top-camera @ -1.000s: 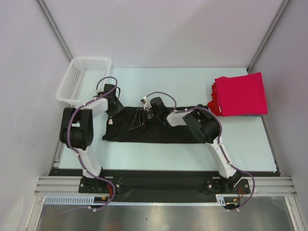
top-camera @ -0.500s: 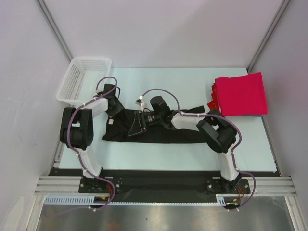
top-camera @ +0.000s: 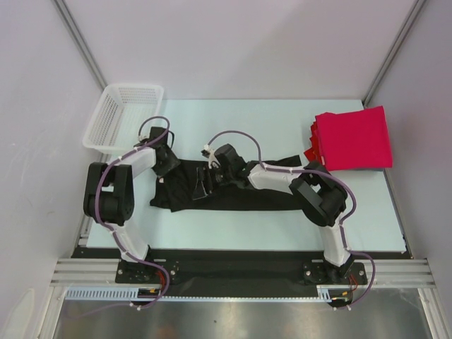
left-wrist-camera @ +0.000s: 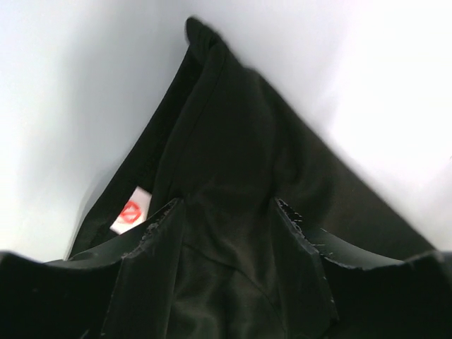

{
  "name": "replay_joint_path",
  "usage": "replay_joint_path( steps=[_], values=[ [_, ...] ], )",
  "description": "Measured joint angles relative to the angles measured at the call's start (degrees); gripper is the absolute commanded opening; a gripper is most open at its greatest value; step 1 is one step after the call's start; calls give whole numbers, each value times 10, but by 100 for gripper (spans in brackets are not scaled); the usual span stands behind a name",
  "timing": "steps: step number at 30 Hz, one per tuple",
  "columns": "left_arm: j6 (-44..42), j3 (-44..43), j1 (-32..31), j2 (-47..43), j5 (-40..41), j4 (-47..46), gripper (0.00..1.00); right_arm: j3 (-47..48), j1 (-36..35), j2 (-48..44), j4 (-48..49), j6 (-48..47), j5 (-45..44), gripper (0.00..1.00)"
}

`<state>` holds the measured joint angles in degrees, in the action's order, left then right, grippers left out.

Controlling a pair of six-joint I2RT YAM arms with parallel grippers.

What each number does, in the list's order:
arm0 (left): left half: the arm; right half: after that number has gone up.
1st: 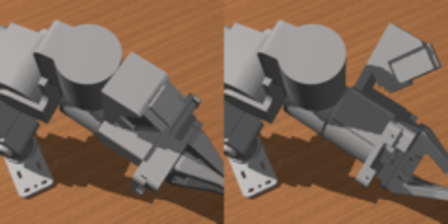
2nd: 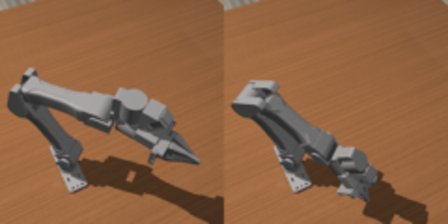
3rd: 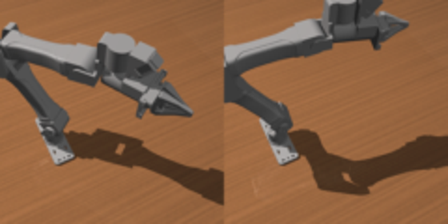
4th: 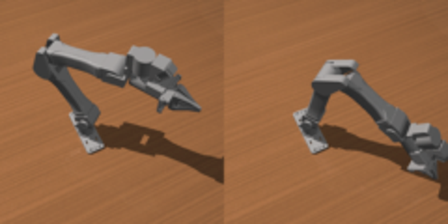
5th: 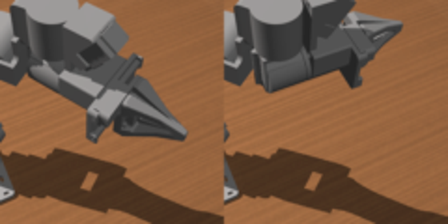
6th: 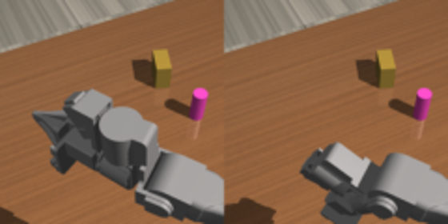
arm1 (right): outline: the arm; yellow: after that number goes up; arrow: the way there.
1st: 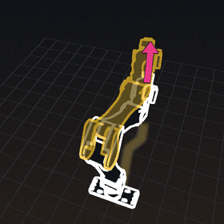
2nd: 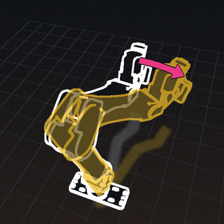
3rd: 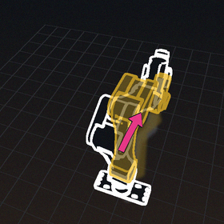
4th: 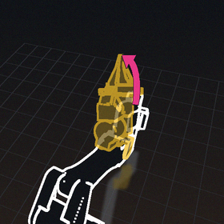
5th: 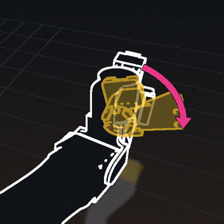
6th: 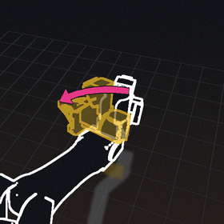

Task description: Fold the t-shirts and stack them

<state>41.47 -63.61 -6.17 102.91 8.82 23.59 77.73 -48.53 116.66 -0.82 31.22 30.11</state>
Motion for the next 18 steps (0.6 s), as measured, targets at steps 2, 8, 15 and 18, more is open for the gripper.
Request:
replay_joint_path(
  steps=[2,8,15,18],
  values=[
    [0,11,0,-12,0,0,57,-13,-4,-3,8,-4,-27,63],
    [0,39,0,-78,0,1,59,-58,-7,-37,16,-3,-104,53],
    [1,78,0,-153,-6,-17,59,-132,64,-142,3,10,-201,43],
    [5,78,0,-150,-17,-26,58,-131,103,-169,-28,9,-263,40]
  ],
)
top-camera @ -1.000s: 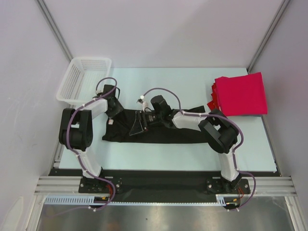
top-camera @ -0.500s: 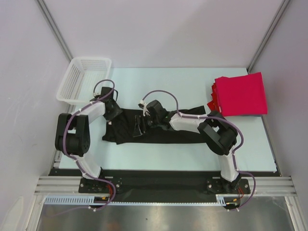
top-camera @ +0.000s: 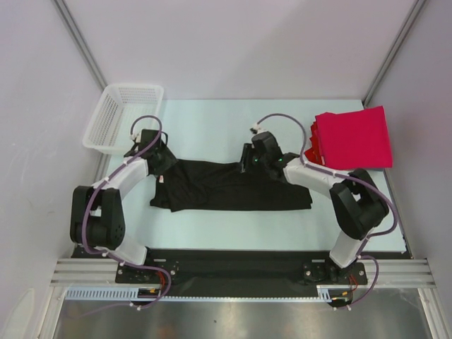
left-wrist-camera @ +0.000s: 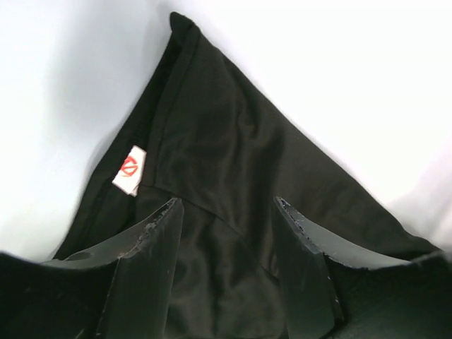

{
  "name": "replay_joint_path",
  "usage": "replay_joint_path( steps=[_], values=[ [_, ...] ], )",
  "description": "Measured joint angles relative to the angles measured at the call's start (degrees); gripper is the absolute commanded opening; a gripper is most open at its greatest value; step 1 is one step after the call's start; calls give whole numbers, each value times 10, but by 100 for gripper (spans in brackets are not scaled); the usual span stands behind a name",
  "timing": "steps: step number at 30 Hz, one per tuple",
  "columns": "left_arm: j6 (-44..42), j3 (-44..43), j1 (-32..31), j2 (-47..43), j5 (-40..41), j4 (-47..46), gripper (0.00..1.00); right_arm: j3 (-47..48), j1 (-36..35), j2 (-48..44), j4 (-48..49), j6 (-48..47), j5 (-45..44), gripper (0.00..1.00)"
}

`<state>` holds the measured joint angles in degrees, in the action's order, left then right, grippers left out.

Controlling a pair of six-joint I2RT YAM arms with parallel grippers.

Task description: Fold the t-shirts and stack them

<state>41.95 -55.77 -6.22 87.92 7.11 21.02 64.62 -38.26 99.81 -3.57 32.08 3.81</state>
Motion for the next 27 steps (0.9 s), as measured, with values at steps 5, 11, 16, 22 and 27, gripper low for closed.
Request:
replay_joint_path(
  steps=[5,11,16,22,27],
  values=[
    [14,-1,-6,36,-5,-20,58,-7,60,-26,-65,-2,-111,40],
    [34,-8,-9,90,-6,-34,57,-13,111,-34,-135,-16,-247,46],
    [47,-27,-9,122,-7,-42,57,-19,149,-32,-154,-28,-286,42],
    [57,-56,-9,148,-7,-42,57,-14,176,3,-150,-36,-298,39],
    [66,-69,-9,160,-7,-42,57,-8,184,56,-141,-37,-288,25]
  ],
)
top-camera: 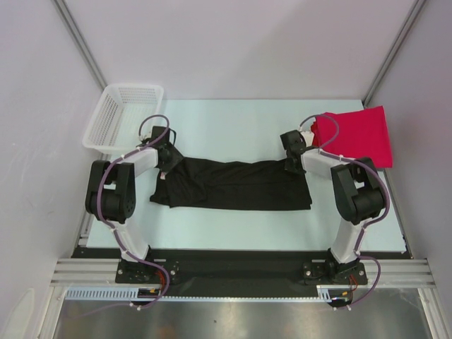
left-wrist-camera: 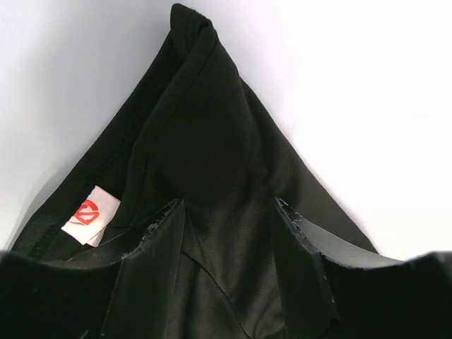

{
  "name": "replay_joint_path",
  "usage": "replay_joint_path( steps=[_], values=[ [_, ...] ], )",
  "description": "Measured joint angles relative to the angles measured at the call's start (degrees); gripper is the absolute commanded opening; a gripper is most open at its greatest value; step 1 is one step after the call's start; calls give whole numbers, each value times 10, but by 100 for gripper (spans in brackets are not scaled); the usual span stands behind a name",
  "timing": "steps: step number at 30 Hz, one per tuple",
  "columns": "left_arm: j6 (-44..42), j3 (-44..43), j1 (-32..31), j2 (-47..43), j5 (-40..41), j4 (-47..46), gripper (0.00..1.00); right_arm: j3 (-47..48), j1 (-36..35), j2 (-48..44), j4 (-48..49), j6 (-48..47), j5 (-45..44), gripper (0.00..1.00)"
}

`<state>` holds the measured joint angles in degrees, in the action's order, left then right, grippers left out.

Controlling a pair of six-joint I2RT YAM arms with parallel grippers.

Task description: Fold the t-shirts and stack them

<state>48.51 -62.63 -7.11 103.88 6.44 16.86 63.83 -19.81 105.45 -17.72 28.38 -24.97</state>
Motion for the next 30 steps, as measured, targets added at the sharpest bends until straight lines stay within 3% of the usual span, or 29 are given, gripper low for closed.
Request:
replay_joint_path(
  steps=[3,8,11,15,17,18,23,27,30],
  values=[
    [2,-2,0,1,0,0,57,-3,7,0,7,1,4,0],
    [5,-6,0,5,2,2,57,-20,28,-11,17,11,3,0],
    [6,-10,0,7,4,5,57,-35,43,-25,12,17,-1,11],
    [6,-18,0,13,5,7,57,-42,51,-37,-6,23,-5,18],
    [6,-25,0,17,5,12,57,-45,51,-38,-11,25,-8,42],
    [6,-28,0,19,5,13,57,-47,50,-40,-13,28,-10,46],
    [5,-37,0,25,5,17,58,-73,50,-71,-19,28,-8,47],
    [-6,-38,-1,24,11,17,61,-83,46,-110,-23,27,-1,55],
    [-17,-38,-3,13,22,18,62,-83,36,-142,-23,25,1,57]
  ],
)
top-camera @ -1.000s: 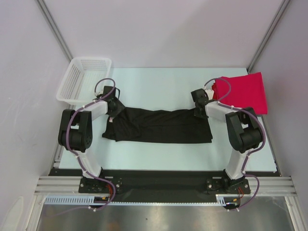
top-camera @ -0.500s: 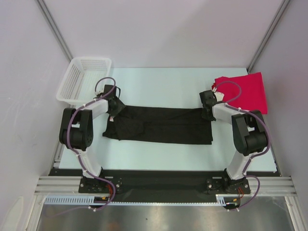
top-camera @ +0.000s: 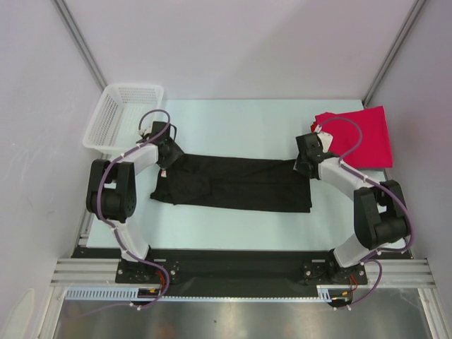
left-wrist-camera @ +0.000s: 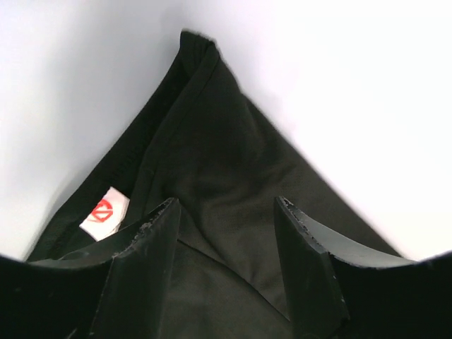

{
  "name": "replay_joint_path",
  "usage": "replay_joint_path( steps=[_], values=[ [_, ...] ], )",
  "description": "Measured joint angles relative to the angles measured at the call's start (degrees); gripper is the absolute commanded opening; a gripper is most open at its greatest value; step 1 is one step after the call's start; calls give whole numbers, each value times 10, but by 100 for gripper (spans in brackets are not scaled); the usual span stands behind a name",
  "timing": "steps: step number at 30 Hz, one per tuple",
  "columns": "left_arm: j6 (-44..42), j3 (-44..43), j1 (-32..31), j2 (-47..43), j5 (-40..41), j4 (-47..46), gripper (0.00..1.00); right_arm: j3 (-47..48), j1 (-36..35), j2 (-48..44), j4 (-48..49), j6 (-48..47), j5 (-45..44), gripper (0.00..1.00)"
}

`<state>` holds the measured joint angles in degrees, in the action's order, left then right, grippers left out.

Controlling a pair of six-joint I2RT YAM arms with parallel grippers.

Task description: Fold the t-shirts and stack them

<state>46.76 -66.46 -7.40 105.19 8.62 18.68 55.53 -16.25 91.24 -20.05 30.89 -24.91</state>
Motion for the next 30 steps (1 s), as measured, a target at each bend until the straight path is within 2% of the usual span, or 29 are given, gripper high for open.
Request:
replay_joint_path(
  steps=[6,11,15,22,30],
  values=[
    [-16,3,-3,-71,26,3,60,0,-19,-46,7,-11,23,52],
    [-19,29,-6,-135,52,6,62,0,-29,-49,39,-47,90,53],
    [-13,38,-8,-149,71,12,61,11,-35,-48,53,-62,135,52],
    [85,-16,-18,-72,92,67,60,14,-38,-50,85,-69,169,52],
    [219,-163,-49,60,119,192,59,-4,-29,-72,96,-75,189,52]
  ],
)
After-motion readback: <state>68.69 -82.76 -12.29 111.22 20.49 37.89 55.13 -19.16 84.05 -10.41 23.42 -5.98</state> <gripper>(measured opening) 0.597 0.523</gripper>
